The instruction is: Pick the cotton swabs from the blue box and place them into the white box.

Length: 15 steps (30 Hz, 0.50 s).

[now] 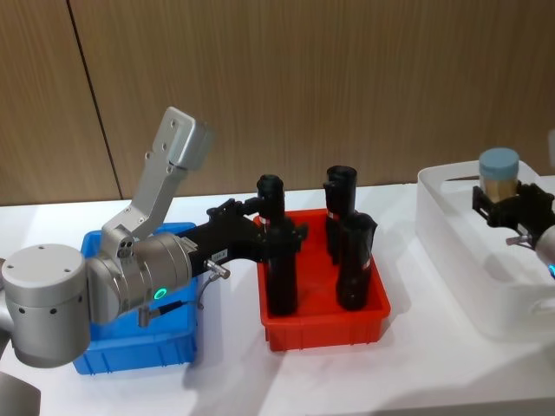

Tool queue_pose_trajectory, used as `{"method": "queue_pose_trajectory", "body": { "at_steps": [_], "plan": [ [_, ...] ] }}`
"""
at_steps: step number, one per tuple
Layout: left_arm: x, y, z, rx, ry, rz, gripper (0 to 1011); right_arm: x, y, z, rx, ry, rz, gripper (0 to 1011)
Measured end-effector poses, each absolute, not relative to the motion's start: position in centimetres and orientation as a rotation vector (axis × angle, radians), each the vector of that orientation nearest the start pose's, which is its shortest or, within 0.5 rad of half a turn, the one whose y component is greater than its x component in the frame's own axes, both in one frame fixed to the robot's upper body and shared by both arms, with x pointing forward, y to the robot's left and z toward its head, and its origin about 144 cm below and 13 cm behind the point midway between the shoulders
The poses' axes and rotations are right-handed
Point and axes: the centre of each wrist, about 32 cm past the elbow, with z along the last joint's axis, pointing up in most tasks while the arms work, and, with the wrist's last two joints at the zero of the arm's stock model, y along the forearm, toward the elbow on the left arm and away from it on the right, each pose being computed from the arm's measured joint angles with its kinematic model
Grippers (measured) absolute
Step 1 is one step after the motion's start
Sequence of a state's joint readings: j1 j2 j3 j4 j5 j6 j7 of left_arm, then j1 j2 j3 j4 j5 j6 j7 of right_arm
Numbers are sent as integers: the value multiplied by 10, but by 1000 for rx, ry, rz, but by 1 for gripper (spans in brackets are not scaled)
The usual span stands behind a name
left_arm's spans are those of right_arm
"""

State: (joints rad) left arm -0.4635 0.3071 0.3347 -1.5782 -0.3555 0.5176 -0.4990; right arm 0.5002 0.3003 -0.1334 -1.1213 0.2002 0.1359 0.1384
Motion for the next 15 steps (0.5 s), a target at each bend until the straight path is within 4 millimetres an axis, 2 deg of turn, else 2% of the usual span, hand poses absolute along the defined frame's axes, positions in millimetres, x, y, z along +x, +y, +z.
{"method": "queue_pose_trajectory", "body": {
  "at_steps": [10,12,15],
  "plan": [
    [550,214,1293,175,81,764,1000,597,-328,1201,-214,42,-1507,665],
    [550,214,1293,175,81,764,1000,597,-329,1201,-215,44,-1509,773],
    [550,214,1293,175,81,764,1000,598,-330,1200,-220,53,-1517,857]
  ]
}}
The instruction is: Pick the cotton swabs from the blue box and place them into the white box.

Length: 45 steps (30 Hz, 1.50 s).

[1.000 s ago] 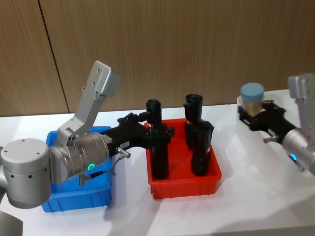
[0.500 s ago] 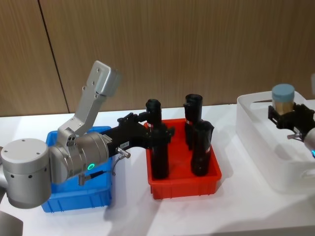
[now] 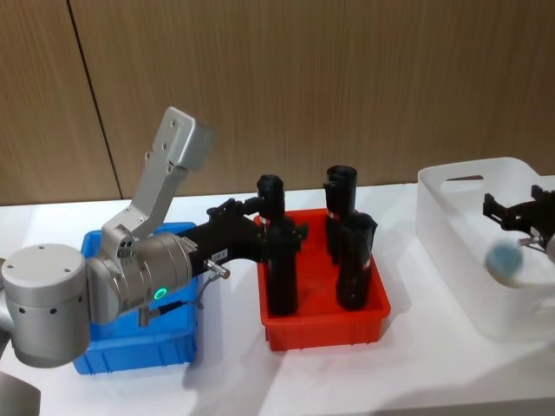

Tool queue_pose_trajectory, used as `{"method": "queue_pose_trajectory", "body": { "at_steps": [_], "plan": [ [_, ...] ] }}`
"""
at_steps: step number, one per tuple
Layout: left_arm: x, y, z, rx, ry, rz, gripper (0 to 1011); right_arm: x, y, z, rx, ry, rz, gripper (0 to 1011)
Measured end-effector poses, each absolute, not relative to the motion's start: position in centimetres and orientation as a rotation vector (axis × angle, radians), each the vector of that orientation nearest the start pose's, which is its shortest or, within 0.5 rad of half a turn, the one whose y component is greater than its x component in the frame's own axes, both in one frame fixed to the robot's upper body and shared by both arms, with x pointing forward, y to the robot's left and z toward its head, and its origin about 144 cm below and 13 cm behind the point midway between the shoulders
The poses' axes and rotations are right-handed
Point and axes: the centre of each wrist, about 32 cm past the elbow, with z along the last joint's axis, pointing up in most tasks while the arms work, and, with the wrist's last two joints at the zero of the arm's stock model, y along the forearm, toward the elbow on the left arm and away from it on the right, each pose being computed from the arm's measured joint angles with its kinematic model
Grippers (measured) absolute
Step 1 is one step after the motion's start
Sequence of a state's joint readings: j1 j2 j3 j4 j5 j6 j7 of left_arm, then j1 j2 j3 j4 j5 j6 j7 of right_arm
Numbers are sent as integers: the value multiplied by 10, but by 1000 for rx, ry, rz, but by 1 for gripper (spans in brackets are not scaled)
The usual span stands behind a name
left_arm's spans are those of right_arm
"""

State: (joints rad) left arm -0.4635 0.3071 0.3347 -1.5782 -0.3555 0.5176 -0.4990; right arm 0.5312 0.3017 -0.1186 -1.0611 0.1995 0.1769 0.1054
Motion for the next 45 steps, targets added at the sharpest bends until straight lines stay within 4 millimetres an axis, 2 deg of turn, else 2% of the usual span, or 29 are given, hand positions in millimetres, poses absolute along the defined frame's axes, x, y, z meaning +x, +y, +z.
{"method": "queue_pose_trajectory", "body": {
  "at_steps": [1,4,7,31,39,45],
  "plan": [
    [550,214,1293,175,81,764,1000,598,-330,1200,-220,54,-1519,857],
    [550,214,1293,175,81,764,1000,598,-331,1200,-220,57,-1523,961],
    [550,214,1293,175,81,764,999,599,-332,1200,-218,60,-1528,1000],
    [550,214,1292,175,78,768,1000,597,-331,1200,-198,50,-1536,1001],
    [544,212,1279,173,28,826,1000,586,-324,1196,-186,29,-1512,1001],
    [535,210,1264,165,-31,891,1000,570,-313,1192,-167,3,-1477,1001]
  ]
}}
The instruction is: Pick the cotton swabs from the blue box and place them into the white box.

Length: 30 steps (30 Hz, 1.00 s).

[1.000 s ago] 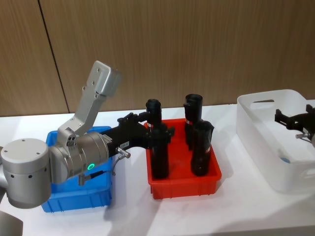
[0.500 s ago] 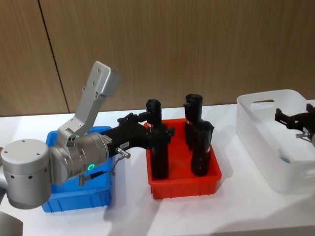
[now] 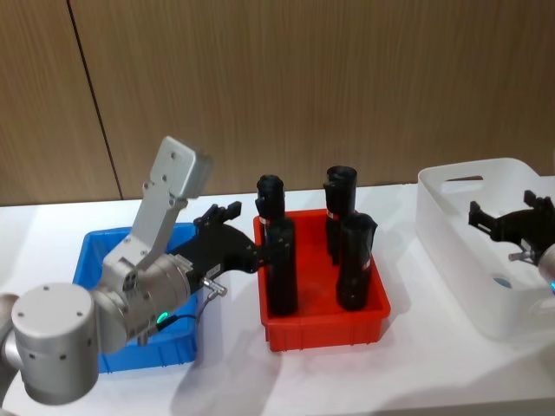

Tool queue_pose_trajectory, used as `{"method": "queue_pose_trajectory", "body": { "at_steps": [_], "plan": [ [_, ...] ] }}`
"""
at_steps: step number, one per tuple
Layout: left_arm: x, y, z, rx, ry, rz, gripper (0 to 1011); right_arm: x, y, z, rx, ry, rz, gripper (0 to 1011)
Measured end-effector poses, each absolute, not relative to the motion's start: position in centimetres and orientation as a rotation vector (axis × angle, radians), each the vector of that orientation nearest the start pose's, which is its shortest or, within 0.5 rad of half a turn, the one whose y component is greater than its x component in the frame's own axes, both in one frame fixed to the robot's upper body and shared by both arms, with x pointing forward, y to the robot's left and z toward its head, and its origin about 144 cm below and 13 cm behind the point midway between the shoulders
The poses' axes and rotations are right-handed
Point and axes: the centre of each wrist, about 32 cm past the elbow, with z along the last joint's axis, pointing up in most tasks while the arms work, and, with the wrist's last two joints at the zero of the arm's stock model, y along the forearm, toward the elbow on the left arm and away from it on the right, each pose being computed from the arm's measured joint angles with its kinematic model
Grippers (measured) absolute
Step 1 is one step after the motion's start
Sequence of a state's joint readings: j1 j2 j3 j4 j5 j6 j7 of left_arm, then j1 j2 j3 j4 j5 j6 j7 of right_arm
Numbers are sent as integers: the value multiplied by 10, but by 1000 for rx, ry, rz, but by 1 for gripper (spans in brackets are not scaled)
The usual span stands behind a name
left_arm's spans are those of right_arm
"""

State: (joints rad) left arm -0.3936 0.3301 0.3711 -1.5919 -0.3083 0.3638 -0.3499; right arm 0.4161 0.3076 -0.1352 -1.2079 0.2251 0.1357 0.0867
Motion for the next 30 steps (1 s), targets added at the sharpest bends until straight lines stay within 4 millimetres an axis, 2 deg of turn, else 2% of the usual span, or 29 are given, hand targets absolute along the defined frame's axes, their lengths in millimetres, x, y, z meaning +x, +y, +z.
{"method": "queue_pose_trajectory", "body": {
  "at_steps": [22,30],
  "plan": [
    [500,200,1214,88,-232,1089,1000,510,-274,1184,-84,-58,-1354,1001],
    [493,199,1205,65,-265,1120,1000,487,-261,1184,-48,-68,-1309,1001]
  ]
}}
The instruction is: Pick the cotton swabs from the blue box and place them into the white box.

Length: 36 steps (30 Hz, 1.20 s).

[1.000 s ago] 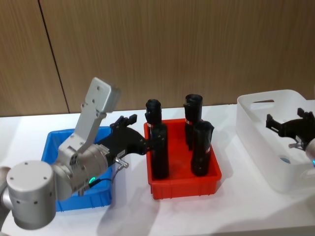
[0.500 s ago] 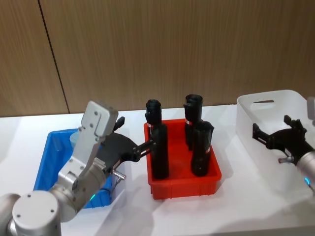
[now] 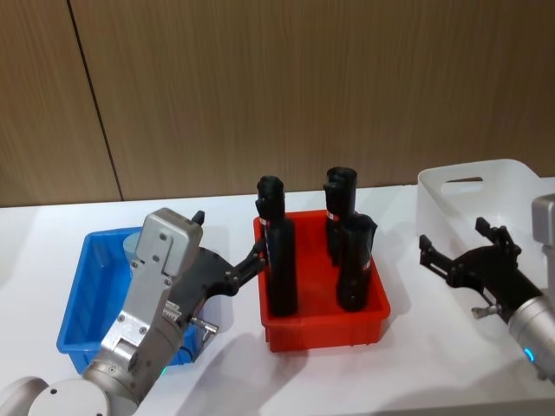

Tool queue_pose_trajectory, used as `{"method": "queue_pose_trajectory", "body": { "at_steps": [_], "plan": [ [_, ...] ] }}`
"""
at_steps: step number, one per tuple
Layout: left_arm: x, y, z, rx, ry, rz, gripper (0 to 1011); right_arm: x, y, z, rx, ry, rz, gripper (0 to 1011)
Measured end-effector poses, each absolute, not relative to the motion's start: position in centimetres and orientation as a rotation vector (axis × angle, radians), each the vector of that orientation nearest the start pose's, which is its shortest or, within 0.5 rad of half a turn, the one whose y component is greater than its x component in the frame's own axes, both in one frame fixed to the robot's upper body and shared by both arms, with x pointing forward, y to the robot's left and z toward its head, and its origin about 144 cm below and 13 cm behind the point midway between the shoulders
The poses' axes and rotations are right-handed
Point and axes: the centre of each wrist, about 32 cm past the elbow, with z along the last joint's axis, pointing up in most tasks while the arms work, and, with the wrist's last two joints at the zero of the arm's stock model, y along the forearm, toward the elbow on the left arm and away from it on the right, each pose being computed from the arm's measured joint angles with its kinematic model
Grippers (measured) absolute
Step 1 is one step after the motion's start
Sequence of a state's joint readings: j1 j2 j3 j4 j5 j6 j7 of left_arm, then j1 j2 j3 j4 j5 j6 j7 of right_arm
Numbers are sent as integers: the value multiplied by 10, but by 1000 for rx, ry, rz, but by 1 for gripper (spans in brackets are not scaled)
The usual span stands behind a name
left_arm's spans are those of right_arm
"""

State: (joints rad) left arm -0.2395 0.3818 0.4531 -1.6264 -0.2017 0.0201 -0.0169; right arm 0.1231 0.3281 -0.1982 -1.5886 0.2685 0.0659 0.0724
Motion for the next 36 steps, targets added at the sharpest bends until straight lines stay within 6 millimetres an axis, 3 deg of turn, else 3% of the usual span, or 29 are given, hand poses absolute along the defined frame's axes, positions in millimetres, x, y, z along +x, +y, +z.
{"method": "queue_pose_trajectory", "body": {
  "at_steps": [15,36],
  "plan": [
    [492,198,1205,61,-268,1124,1000,447,-239,1188,21,-75,-1235,1001],
    [492,198,1204,61,-268,1124,1000,443,-237,1189,27,-75,-1230,1001]
  ]
}}
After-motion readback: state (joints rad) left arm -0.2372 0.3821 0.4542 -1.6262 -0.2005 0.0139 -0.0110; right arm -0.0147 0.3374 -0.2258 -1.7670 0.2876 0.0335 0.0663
